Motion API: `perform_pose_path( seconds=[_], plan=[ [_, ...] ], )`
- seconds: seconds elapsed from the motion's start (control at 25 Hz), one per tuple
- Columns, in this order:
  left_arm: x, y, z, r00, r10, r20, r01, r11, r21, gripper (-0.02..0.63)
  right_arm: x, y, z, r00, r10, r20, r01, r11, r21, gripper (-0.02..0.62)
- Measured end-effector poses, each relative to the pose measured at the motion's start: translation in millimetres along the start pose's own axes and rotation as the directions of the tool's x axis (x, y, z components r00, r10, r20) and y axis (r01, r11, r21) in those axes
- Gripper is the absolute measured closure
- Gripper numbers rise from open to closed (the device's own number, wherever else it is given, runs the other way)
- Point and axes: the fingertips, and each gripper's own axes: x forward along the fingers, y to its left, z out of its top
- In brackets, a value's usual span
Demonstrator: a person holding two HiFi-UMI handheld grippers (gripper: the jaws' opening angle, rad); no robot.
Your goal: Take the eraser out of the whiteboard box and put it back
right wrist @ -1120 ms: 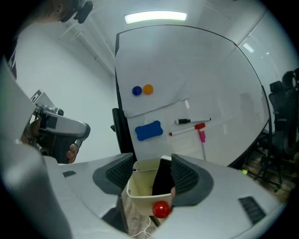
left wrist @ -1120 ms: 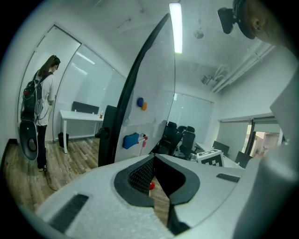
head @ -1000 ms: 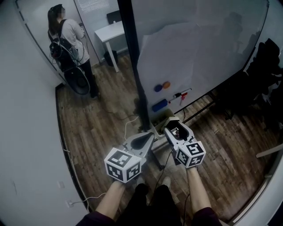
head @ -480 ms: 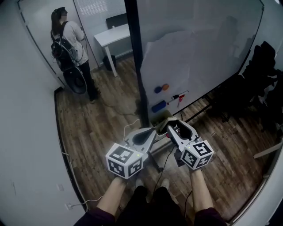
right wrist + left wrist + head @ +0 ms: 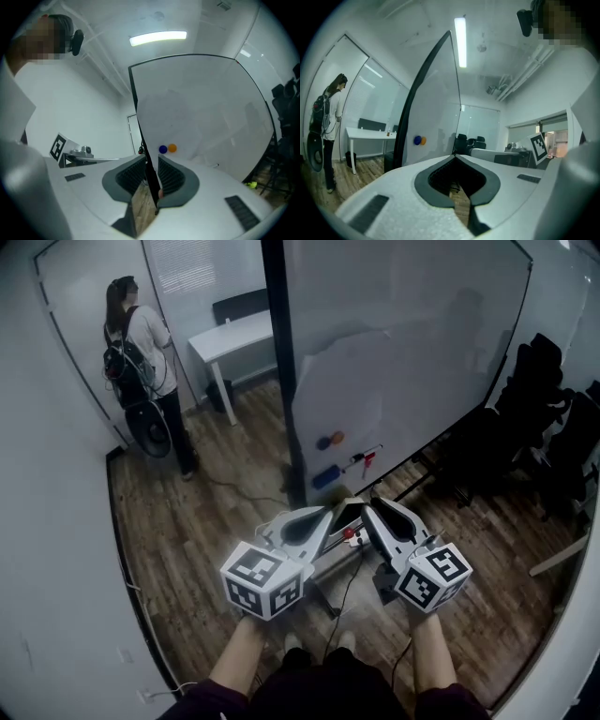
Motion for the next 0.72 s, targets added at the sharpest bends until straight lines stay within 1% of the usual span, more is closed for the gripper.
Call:
perform_pose_path(
  seconds=[0.28, 0.48, 0.72],
  plan=[
    [2, -13, 17, 0.999, -0.038, 0.021, 0.038, 0.999, 0.031, 0.601, -12, 14, 29, 0.999, -0.008, 0.045, 0.009, 1.000, -0.030, 0.560],
    [5, -17, 24, 0.998, -0.057, 0.029, 0.055, 0.997, 0.048, 0.601, -15, 16, 37, 0.997, -0.021, 0.071, 0.024, 0.999, -0.045, 0.586],
    [7, -16, 24, 0.998, -0.059, 0.029, 0.058, 0.997, 0.045, 0.601, -16, 14, 39, 0.996, -0.031, 0.085, 0.035, 0.998, -0.047, 0.591]
  ],
)
